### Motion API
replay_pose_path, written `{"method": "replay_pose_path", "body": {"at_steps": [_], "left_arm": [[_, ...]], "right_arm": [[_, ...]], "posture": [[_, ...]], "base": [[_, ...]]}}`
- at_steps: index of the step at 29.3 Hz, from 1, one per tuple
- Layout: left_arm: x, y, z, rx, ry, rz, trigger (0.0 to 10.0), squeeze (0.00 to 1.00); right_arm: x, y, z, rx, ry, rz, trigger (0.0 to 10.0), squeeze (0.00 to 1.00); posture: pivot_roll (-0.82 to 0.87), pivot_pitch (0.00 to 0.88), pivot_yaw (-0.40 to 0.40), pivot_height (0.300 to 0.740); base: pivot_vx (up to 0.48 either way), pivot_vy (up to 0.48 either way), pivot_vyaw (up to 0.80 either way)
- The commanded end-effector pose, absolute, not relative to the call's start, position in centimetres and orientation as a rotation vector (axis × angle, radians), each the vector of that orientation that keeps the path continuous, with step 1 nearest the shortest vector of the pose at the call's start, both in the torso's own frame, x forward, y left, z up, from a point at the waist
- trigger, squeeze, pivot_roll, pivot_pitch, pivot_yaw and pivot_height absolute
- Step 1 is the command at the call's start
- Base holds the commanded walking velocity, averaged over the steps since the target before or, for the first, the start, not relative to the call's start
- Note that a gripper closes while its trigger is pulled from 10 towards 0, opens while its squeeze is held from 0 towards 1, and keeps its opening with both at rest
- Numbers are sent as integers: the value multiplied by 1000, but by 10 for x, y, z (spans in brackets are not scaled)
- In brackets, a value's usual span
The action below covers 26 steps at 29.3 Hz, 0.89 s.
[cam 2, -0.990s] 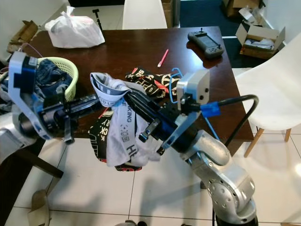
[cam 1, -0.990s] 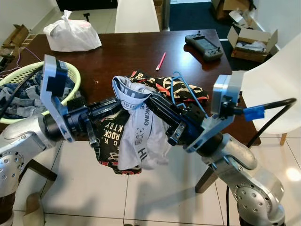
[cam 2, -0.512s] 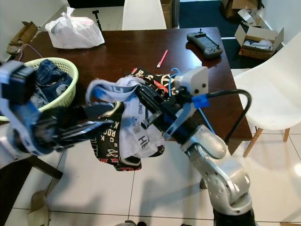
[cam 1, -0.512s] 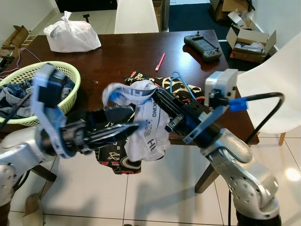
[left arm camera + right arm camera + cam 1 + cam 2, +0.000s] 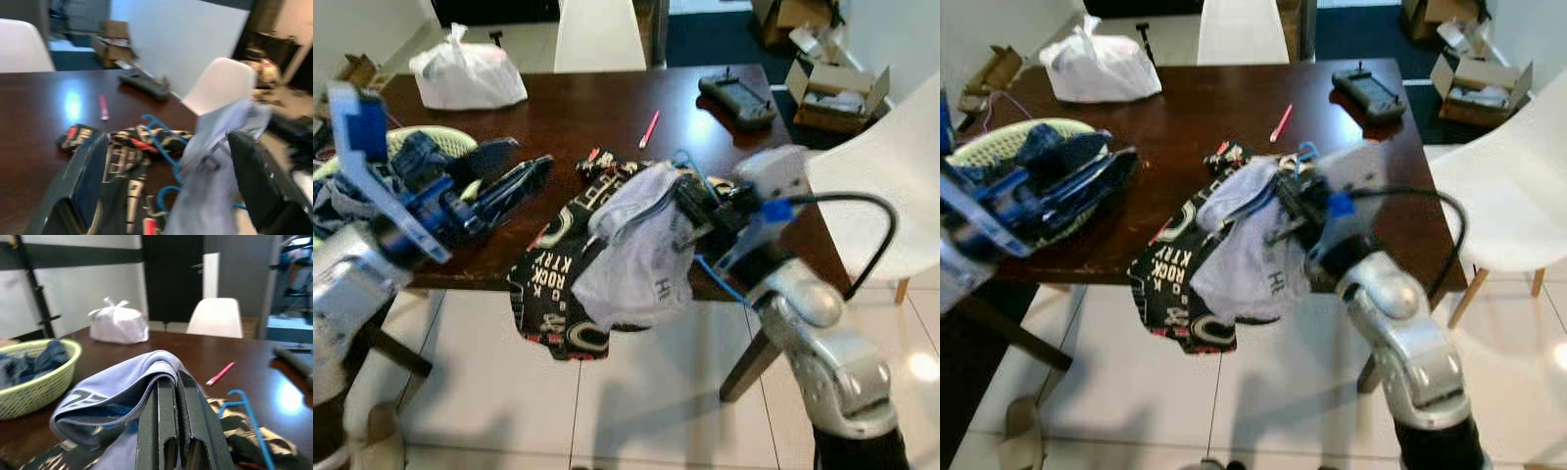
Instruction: Hang hanger
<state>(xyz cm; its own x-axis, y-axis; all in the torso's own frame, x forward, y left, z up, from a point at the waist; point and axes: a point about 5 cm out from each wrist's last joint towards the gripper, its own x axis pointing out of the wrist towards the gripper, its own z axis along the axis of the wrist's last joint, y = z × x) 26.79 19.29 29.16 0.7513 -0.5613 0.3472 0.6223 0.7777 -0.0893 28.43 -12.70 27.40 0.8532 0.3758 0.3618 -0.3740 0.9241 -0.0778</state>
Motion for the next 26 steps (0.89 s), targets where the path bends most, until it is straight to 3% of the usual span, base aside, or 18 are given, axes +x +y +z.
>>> {"method": "replay_pose_path", "body": {"at_steps": [1,4,10,12,13,15,16,17,18,20,26], "left_arm": [[271,190,274,-140,-275,-532,10000,0],[272,180,256,-128,-235,-454,10000,0],[270,149,241,-330,-226,-459,10000,0],[273,137,244,-527,-268,-465,10000,0],[273,137,244,-527,-268,-465,10000,0],[280,131,255,-797,-330,-520,10000,0],[280,131,255,-797,-330,-520,10000,0],[282,130,265,-968,-383,-577,10000,0],[282,130,265,-968,-383,-577,10000,0],[281,128,276,-1161,-449,-681,10000,0],[281,128,270,-1321,-443,-663,10000,0]], "right_arm": [[288,-129,278,52,-390,319,0,0],[292,-129,284,78,-409,268,0,0],[292,-117,295,67,-463,281,0,0],[291,-111,298,101,-478,302,0,0],[291,-111,298,101,-478,302,0,0],[290,-107,302,194,-493,337,0,0],[290,-107,302,194,-493,337,0,0],[289,-106,304,211,-504,354,0,0],[289,-106,304,211,-504,354,0,0],[288,-102,306,193,-513,375,0,0],[286,-95,306,173,-516,404,0,0]], "posture": [[100,195,65,740],[97,195,63,740],[93,192,54,740],[92,189,45,740],[92,189,45,740],[83,184,35,740],[83,184,35,740],[82,183,34,740],[82,183,34,740],[76,179,31,740],[69,179,31,740]], "base": [[0,0,0],[0,0,0],[0,0,0],[0,0,0],[0,0,0],[0,0,0],[0,0,0],[0,0,0],[0,0,0],[0,0,0],[0,0,0]]}}
